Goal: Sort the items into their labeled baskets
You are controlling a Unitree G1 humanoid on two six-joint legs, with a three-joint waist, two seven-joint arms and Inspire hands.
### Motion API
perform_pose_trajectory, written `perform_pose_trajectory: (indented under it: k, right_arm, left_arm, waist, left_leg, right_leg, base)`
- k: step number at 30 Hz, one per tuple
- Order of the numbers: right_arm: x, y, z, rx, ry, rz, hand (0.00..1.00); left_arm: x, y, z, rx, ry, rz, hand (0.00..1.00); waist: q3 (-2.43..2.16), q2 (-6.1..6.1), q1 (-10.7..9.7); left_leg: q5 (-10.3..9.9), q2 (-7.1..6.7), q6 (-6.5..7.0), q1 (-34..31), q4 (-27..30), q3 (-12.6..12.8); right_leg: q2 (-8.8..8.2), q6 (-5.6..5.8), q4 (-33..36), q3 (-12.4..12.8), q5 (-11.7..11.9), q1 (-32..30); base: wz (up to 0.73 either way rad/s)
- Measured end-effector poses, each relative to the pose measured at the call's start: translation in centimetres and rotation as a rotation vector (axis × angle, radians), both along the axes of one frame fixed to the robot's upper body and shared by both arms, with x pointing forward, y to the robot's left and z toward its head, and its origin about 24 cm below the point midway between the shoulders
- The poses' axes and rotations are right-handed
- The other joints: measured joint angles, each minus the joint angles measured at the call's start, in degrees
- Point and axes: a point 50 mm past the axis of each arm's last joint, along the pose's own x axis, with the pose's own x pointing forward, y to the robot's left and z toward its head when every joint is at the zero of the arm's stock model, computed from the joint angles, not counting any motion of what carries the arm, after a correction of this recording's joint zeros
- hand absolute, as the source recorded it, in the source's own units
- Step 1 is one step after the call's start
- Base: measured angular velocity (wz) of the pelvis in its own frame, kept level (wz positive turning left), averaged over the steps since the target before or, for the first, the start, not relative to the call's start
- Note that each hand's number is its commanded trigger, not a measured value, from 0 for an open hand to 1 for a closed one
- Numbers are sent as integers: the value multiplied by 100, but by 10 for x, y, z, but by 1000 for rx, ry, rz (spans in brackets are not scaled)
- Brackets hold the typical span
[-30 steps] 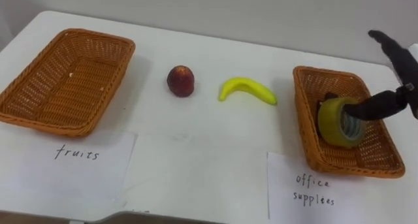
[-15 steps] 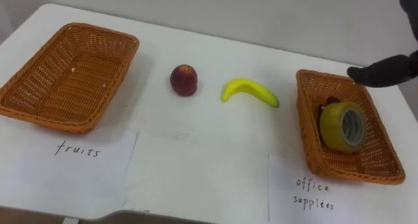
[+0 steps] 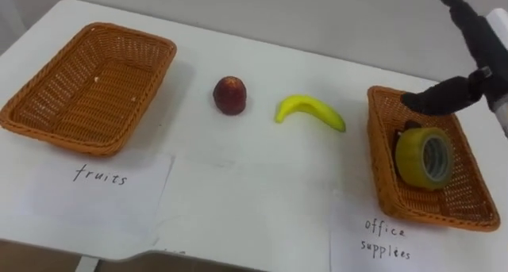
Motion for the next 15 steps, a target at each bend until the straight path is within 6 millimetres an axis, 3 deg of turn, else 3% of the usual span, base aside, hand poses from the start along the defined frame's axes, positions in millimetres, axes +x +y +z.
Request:
perform_pose_trajectory:
  k: [4, 9, 15]
  right_arm:
    - [7, 3, -15, 50, 63, 21, 0]
    - [25, 10, -34, 91, 164, 41, 0]
    - [33, 8, -53, 96, 246, 17, 0]
  left_arm:
    - [2, 3, 3, 8, -14, 5, 0]
    - [11, 1, 3, 11, -19, -40, 0]
    - [27, 1, 5, 16, -44, -89, 0]
  waist:
    - [32, 16, 136]
    - [34, 35, 193]
    - [37, 97, 302]
  left_leg:
    - [0, -2, 1, -112, 60, -65]
    - [0, -5, 1, -392, 187, -156]
    - [4, -1, 1, -783, 360, -273]
  right_leg:
    - [-11, 0, -12, -58, 0, -21]
    - [-28, -17, 10, -145, 11, -205]
    - [-44, -51, 62, -257, 32, -519]
  base:
    - [8]
    - [10]
    - [9]
